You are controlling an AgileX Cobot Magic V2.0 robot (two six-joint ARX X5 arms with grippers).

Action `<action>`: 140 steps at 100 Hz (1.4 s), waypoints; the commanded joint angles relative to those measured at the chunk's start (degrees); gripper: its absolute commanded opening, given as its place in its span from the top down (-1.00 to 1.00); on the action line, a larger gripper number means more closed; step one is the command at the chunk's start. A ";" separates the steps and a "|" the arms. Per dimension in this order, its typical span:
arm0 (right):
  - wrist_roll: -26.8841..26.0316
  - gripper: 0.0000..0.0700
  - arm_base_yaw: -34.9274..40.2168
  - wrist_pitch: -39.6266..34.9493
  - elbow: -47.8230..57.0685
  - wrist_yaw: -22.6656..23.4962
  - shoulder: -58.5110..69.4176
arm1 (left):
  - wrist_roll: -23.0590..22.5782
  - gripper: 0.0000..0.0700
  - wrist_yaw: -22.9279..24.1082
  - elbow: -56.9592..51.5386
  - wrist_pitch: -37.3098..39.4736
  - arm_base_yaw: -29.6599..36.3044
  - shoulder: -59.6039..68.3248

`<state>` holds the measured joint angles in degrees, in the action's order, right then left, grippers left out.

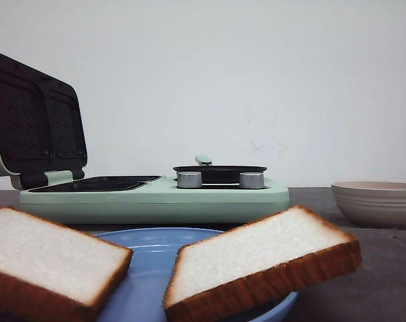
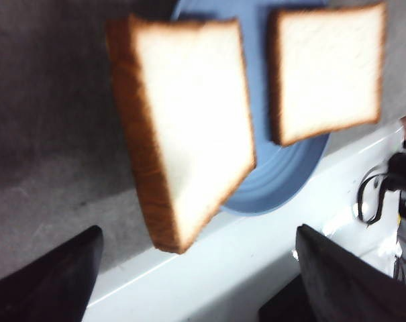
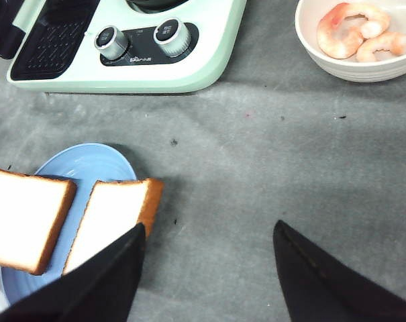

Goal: Make breakfast with bread and shrimp
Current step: 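Move the left gripper down toward the bread slice on the blue plate, then grasp the nearer bread slice edge with the left gripper and lift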

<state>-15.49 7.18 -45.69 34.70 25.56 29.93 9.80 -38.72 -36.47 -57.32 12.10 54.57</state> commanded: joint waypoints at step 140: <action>-1.68 -0.08 0.13 0.50 0.87 1.40 0.31 | 0.85 0.65 2.25 -0.31 13.57 10.80 13.40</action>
<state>-16.56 7.18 -45.67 34.70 26.85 29.93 10.07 -36.32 -36.47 -44.49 22.33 67.13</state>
